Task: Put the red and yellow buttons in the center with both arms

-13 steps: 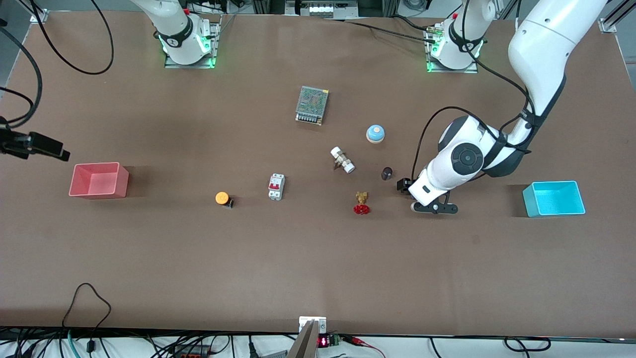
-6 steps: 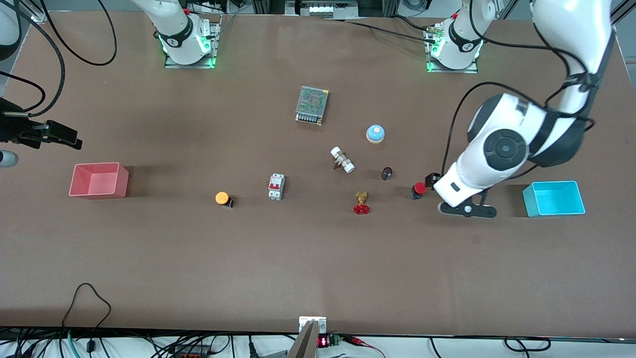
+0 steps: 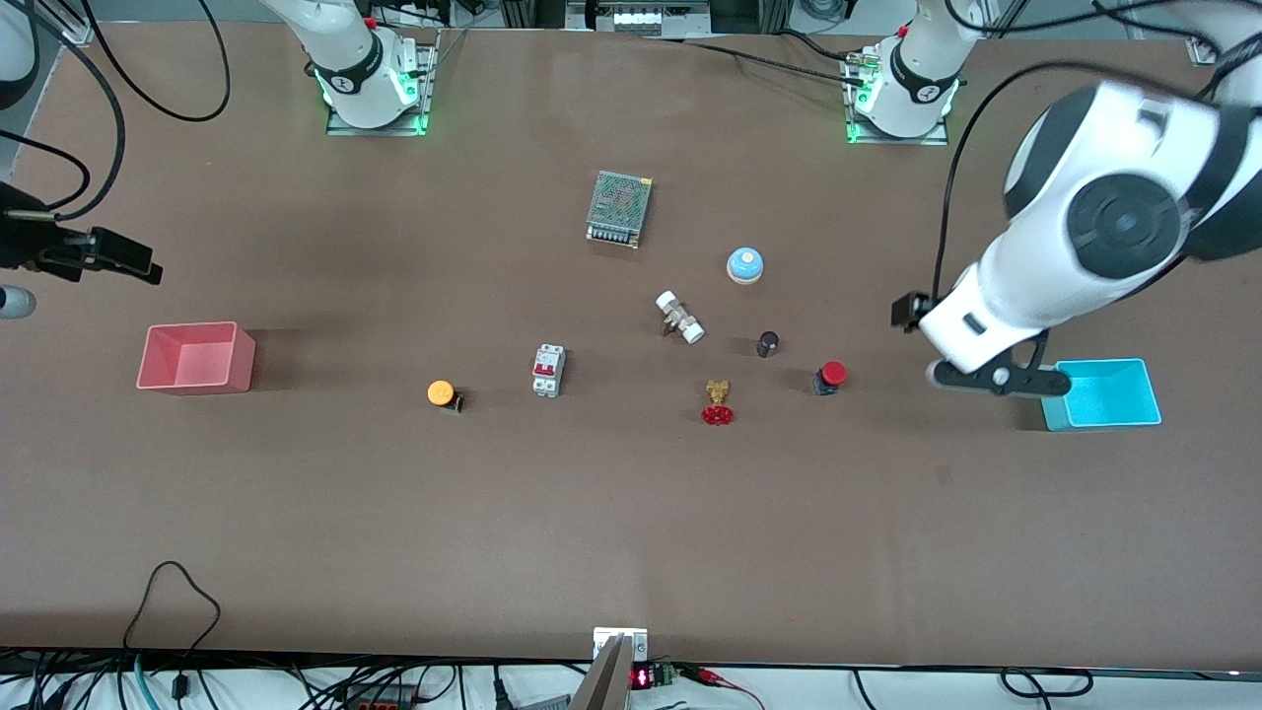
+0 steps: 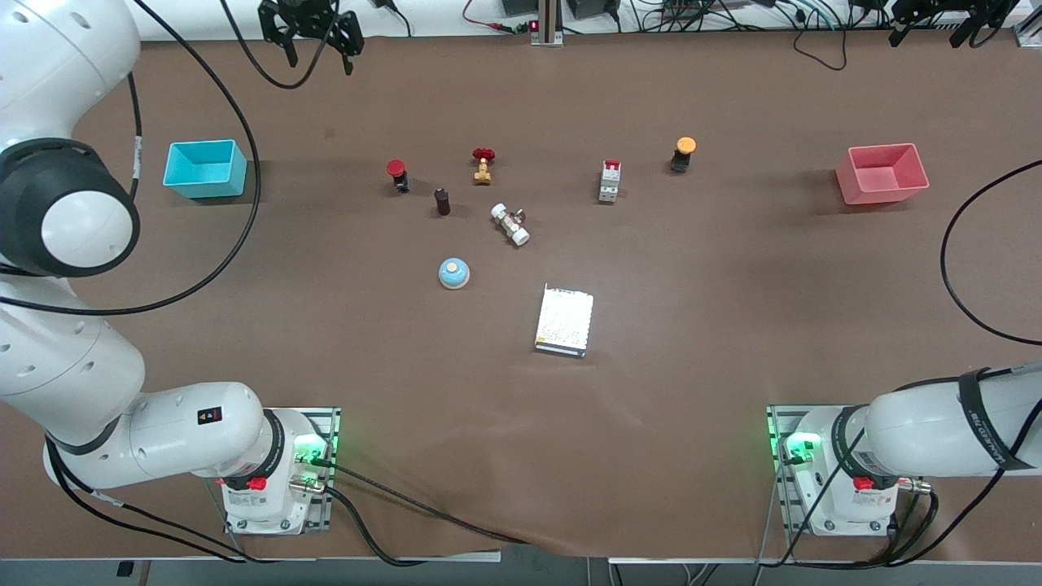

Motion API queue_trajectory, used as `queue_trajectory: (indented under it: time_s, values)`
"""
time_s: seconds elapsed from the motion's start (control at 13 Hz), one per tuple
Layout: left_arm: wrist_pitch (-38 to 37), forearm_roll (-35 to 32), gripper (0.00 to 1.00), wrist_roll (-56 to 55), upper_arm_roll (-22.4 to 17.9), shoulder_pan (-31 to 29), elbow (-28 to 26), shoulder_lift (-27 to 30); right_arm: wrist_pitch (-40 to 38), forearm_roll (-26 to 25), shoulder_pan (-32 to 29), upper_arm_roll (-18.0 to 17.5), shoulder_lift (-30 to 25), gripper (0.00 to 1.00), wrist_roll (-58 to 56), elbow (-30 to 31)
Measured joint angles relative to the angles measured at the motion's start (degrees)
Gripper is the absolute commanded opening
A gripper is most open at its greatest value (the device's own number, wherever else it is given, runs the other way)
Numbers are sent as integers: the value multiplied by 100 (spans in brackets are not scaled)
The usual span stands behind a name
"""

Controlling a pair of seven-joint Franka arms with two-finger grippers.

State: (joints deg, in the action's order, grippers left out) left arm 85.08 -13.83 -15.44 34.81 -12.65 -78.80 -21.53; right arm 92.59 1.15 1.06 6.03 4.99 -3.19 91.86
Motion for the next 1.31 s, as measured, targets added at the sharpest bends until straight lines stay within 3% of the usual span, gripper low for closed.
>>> queue_trajectory:
  time_s: [0.15,0.38,0.54,0.77,0.92,1.31]
  values:
    - [-111,239,100,425,-315,68,4,259,189,-2,-1,0,-254,100,0,347]
    - [-130,1112,100,1112,-2102,1036,-87,654,256,-7,0,-6,-590,100,0,732]
    - [-78,1395,100,1288,-2803,1461,-283,911,255,-8,0,-19,-683,100,0,791]
    - [723,1687,100,1379,-3375,1773,-1065,1546,255,-11,-1,-22,-702,100,0,810]
    - [929,1767,100,1394,-3476,1801,-1440,1904,255,-24,-1,-22,-721,100,0,810]
    - [958,1734,100,1419,-3764,1831,-1554,2132,116,-36,0,-60,-790,100,32,811]
